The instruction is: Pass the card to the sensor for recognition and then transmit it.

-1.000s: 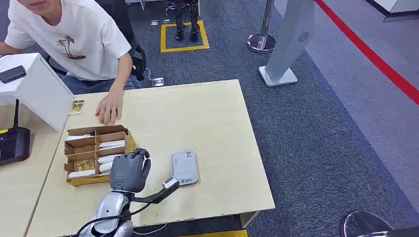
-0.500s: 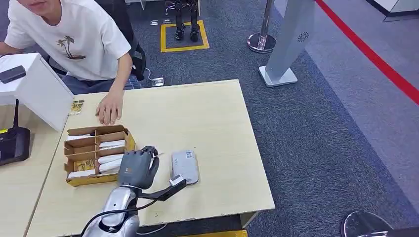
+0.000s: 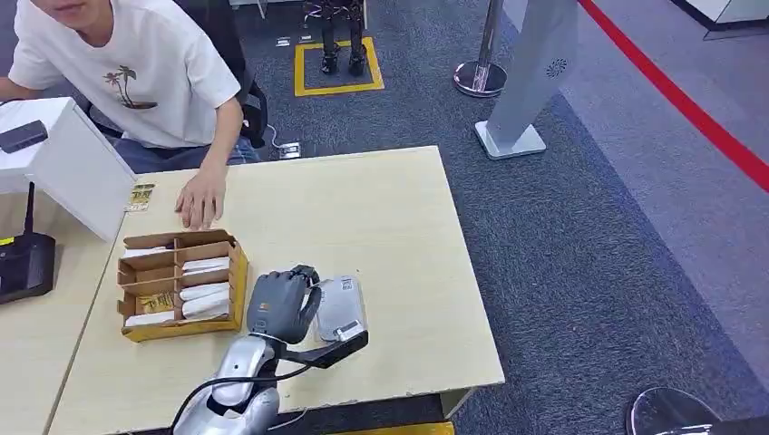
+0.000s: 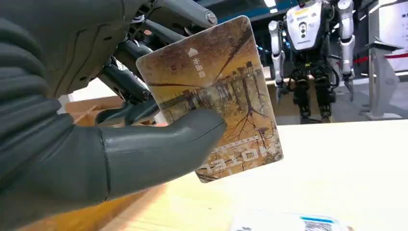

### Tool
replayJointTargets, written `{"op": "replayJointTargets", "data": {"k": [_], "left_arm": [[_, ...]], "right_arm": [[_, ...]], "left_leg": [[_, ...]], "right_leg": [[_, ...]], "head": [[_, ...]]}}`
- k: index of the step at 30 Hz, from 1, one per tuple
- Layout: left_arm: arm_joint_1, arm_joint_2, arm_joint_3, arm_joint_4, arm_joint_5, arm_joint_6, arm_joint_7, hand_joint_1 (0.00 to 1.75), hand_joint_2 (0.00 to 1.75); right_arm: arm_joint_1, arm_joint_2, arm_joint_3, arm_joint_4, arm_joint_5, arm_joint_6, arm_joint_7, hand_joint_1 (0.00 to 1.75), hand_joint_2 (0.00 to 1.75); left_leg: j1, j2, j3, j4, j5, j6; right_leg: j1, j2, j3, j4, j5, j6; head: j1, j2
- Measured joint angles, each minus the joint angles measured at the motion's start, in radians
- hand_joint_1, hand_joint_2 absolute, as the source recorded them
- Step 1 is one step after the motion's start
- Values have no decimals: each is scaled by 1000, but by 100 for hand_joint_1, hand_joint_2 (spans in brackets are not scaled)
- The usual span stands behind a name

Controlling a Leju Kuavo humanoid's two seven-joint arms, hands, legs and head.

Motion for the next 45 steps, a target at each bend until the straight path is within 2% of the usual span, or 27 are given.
{"op": "replayJointTargets", "data": {"k": [12,21,25,29,37,45], "left_arm": [[-11,-38,-67,63,43,-1,-16,175,175],[-5,-38,-93,87,47,-17,-3,175,175],[12,-14,-95,70,5,-13,58,175,175],[46,44,-94,17,-49,-8,110,175,175],[83,102,-69,-42,-85,-13,121,175,175],[90,114,-52,-47,-86,-18,124,175,175]], "right_arm": [[-2,-1,0,0,10,5,3,0,175],[-2,-1,0,0,-1,3,6,0,175],[-1,-2,0,0,-17,2,7,0,175],[1,-3,0,0,-32,0,7,0,175],[1,-3,0,0,-36,1,7,0,175],[1,-3,0,0,-31,4,7,0,175]], "left_leg": [[0,0,0,0,0,0],[0,0,0,0,0,0],[0,0,0,0,0,0],[1,0,0,0,0,0],[0,0,0,0,0,0],[0,0,0,0,0,0]], "right_leg": [[0,0,0,0,0,0],[0,0,0,0,0,0],[0,0,0,0,0,0],[0,0,0,0,0,0],[0,0,0,0,0,0],[0,0,0,0,0,0]], "head": [[0,0],[0,0],[0,0],[0,0],[0,0],[0,0]]}}
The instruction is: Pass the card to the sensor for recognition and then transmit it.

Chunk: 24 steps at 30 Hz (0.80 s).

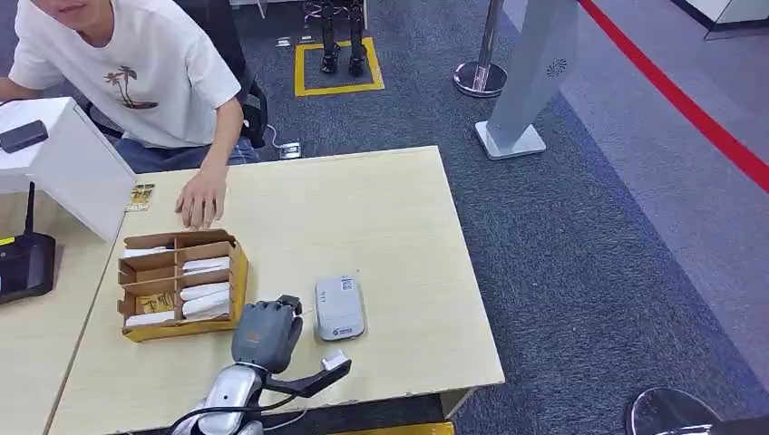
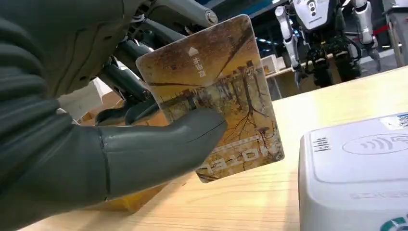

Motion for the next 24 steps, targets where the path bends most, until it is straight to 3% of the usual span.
{"op": "replayJointTargets", "data": {"k": [24], "left_arm": [[-13,-5,23,0,15,4,-35,175,175]], "right_arm": [[0,-1,0,0,16,7,0,0,175]], "left_leg": [[0,0,0,0,0,0]], "right_leg": [[0,0,0,0,0,0]], "head": [[0,0]]}}
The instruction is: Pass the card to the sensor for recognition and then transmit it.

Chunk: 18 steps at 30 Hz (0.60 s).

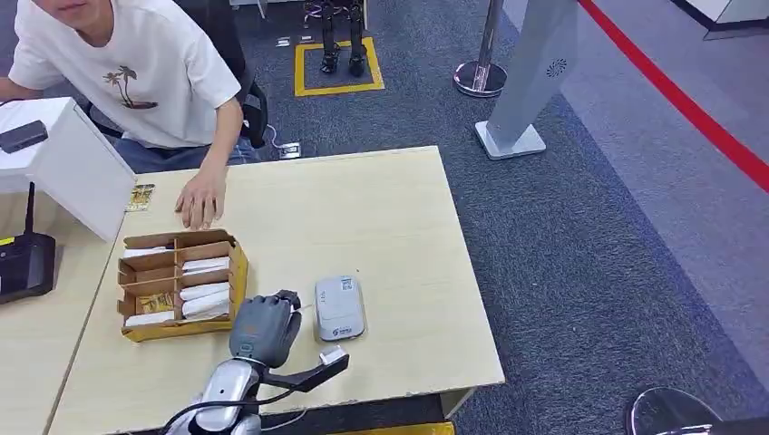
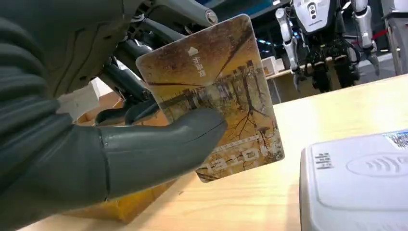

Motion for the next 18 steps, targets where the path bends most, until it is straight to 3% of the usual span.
{"op": "replayJointTargets", "data": {"k": [18], "left_arm": [[-4,0,0,0,-3,0,0,175,175]], "right_arm": [[0,0,0,-1,3,-1,6,0,175]], "left_leg": [[0,0,0,0,0,0]], "right_leg": [[0,0,0,0,0,0]], "head": [[0,0]]}}
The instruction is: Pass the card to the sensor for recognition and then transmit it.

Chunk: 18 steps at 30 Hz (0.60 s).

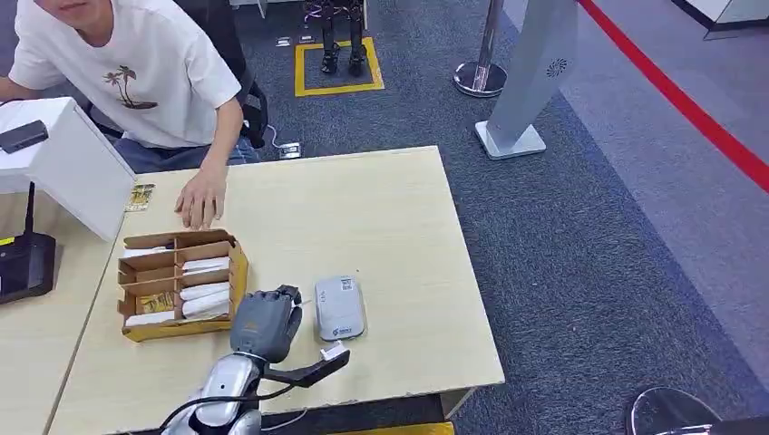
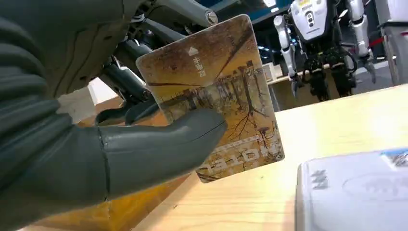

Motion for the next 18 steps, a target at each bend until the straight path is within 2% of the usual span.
{"op": "replayJointTargets", "data": {"k": [2,5,18], "left_arm": [[-6,-1,0,0,-3,0,-3,175,175],[-28,-30,-3,1,3,0,-49,175,175],[-33,-61,-36,32,54,-18,-64,175,175]], "right_arm": [[0,-2,0,0,6,1,2,0,175],[-1,-2,0,-2,21,2,2,0,175],[-4,-2,0,-6,32,2,2,0,175]], "left_leg": [[0,0,0,0,0,0],[0,0,0,0,0,0],[0,0,0,0,0,0]], "right_leg": [[0,0,0,0,0,0],[0,0,0,0,0,0],[0,0,0,0,0,0]], "head": [[0,0],[0,0],[0,0]]}}
